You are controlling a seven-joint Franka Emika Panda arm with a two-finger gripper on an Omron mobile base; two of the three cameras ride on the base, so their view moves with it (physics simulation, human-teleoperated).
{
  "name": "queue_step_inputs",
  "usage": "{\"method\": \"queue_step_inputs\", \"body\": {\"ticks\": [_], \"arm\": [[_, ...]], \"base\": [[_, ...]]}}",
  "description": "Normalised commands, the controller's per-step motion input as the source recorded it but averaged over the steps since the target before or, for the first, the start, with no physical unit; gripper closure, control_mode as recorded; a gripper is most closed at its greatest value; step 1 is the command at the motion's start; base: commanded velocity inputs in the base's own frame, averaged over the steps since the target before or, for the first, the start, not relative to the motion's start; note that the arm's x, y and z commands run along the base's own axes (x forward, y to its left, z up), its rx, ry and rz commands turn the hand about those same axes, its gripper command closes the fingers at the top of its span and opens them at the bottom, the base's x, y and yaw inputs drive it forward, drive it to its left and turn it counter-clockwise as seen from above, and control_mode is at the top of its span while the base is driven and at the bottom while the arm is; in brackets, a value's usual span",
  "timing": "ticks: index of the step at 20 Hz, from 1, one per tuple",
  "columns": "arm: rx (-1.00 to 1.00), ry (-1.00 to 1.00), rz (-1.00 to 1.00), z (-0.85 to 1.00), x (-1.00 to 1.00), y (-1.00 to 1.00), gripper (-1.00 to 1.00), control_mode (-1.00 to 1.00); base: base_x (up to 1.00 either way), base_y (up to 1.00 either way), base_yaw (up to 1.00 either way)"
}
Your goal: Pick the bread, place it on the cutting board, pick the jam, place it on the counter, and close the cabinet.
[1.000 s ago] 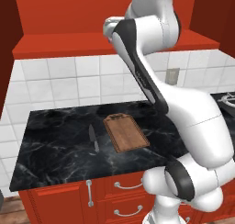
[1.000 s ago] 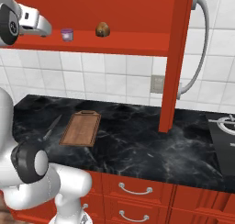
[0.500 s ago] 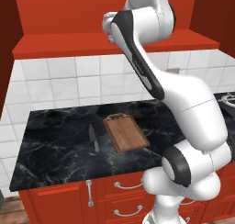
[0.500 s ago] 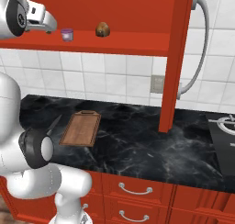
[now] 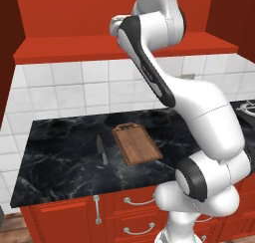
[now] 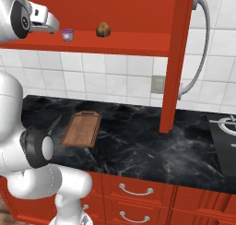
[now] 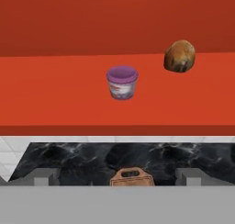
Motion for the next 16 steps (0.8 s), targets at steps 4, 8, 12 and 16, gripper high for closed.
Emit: {"method": "queue_step_inputs", "body": {"ticks": [4, 8, 12, 16], "arm": [[0.00, 0.00, 0.00, -0.15, 0.24, 0.00, -1.00, -1.00], [0.00, 0.00, 0.00, -0.15, 0.27, 0.00, -1.00, -1.00], [0.00, 0.00, 0.00, -0.14, 0.34, 0.00, -1.00, -1.00], [0.00, 0.00, 0.00, -0.10, 0.44, 0.00, -1.00, -1.00]], "base": [[0.00, 0.00, 0.00], [0.00, 0.00, 0.00], [0.00, 0.00, 0.00], [0.00, 0.00, 0.00]]}}
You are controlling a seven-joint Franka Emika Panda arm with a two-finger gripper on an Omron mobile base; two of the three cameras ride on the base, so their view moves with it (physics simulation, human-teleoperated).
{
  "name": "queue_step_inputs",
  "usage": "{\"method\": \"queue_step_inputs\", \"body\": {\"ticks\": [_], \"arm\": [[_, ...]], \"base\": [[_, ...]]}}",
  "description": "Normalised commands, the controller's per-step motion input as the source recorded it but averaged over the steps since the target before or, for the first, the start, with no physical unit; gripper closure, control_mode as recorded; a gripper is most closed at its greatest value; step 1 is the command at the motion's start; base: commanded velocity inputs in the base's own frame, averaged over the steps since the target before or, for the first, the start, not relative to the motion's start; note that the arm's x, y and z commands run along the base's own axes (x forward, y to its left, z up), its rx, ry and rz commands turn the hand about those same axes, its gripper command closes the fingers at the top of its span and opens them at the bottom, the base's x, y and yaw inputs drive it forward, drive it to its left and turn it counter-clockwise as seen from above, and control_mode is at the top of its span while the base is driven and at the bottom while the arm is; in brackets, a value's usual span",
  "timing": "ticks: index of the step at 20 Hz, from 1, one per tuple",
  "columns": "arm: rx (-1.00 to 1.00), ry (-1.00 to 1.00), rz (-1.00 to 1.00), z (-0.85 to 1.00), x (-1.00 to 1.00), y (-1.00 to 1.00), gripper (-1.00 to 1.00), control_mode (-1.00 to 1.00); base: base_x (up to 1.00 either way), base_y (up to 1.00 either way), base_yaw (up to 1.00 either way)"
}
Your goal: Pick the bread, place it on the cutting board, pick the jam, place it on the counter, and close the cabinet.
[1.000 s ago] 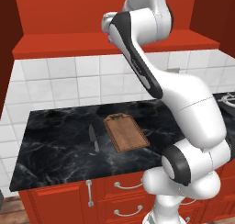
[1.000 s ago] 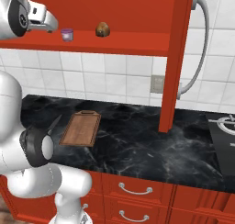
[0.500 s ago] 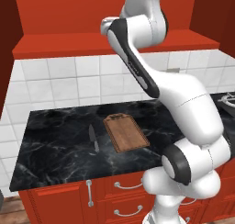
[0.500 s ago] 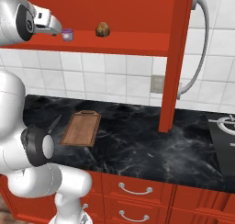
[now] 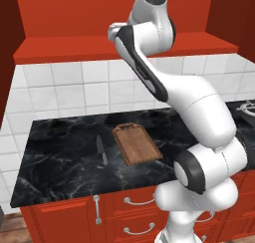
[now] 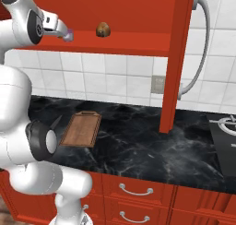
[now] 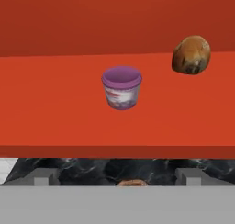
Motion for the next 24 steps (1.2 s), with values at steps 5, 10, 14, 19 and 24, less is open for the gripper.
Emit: {"method": "queue_step_inputs", "body": {"ticks": [5, 10, 14, 19, 24], "arm": [[0.00, 0.00, 0.00, -0.04, 0.45, 0.00, -1.00, -1.00], [0.00, 0.00, 0.00, -0.05, 0.41, 0.00, -1.00, -1.00], [0.00, 0.00, 0.00, -0.08, 0.41, 0.00, -1.00, -1.00], [0.00, 0.00, 0.00, -0.10, 0.38, 0.00, -1.00, -1.00], [0.00, 0.00, 0.00, -0.02, 0.37, 0.00, -1.00, -1.00]], "base": [[0.00, 0.00, 0.00], [0.00, 0.00, 0.00], [0.00, 0.00, 0.00], [0.00, 0.00, 0.00], [0.00, 0.00, 0.00]]}}
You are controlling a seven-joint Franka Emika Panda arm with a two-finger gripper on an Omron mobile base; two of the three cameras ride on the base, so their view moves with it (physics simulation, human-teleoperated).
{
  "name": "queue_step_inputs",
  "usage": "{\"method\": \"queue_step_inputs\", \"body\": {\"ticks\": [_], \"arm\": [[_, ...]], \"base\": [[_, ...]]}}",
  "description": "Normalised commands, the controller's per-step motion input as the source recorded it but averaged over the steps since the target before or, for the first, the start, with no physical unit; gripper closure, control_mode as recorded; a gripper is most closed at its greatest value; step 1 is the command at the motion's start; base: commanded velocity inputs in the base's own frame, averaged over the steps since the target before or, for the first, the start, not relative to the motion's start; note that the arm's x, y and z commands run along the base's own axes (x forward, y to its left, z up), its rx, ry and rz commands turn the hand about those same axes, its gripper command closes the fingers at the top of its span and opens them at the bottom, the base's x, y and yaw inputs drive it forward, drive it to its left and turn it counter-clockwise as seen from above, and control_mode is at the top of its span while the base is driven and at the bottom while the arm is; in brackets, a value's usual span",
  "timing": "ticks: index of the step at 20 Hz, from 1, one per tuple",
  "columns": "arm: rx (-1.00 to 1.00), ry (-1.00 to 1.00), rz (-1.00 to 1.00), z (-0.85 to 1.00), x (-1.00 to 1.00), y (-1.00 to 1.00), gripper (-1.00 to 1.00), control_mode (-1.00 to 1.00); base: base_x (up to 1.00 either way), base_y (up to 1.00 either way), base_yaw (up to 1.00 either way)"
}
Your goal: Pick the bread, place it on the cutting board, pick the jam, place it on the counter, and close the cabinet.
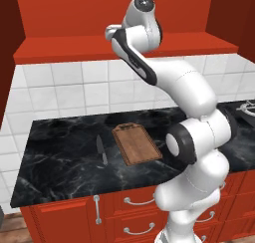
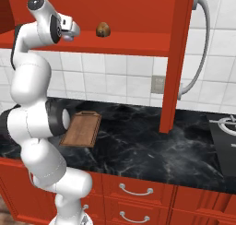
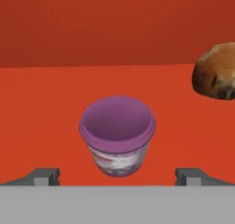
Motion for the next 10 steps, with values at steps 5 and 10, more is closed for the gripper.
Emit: {"method": "queue_step_inputs", "body": {"ticks": [5, 10], "arm": [[0.00, 0.00, 0.00, -0.02, 0.40, 0.00, -1.00, -1.00], [0.00, 0.00, 0.00, -0.04, 0.30, 0.00, -1.00, -1.00]], "base": [[0.00, 0.00, 0.00], [0.00, 0.00, 0.00]]}}
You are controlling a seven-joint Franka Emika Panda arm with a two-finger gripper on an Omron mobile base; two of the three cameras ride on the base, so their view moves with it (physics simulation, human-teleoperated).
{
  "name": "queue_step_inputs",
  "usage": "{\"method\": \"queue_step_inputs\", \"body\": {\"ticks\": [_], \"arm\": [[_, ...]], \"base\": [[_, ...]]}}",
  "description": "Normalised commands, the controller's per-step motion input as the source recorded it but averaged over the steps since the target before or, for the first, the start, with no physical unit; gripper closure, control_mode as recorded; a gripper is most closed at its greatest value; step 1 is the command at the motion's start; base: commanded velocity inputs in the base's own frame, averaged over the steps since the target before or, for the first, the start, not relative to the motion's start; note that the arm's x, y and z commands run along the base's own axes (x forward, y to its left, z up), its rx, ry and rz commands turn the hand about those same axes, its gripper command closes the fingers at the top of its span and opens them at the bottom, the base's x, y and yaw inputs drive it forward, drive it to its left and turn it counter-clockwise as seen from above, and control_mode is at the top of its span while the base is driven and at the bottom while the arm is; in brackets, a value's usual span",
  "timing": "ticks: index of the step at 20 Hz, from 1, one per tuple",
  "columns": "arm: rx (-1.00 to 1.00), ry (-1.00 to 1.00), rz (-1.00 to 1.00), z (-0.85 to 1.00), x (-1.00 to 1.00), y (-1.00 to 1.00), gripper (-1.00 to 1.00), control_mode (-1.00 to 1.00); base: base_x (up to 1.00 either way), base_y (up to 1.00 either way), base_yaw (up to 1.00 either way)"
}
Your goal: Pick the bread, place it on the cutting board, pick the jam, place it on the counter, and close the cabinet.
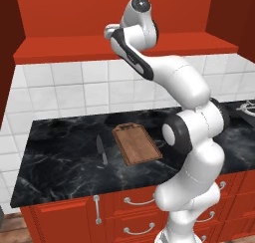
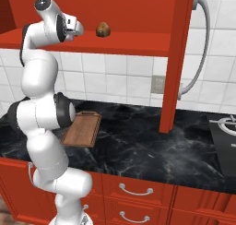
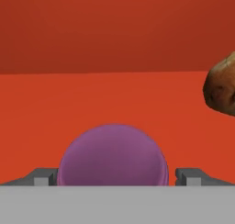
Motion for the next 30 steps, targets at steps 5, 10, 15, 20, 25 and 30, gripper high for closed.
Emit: {"method": "queue_step_inputs", "body": {"ticks": [5, 10, 15, 20, 25, 30], "arm": [[0.00, 0.01, 0.00, -0.13, 0.19, 0.00, -1.00, -1.00], [0.00, 0.03, 0.00, -0.16, 0.07, 0.00, -1.00, -1.00], [0.00, 0.05, 0.00, -0.23, 0.04, 0.00, 1.00, -1.00], [0.00, 0.01, 0.00, -0.09, 0.00, 0.00, 1.00, -1.00], [0.00, -0.01, 0.00, -0.06, -0.14, 0.00, 1.00, -1.00], [0.00, -0.04, 0.00, -0.01, -0.32, -0.08, 1.00, -1.00]], "base": [[0.00, 0.00, 0.00], [0.00, 0.00, 0.00], [0.00, 0.00, 0.00], [0.00, 0.00, 0.00], [0.00, 0.00, 0.00], [0.00, 0.00, 0.00]]}}
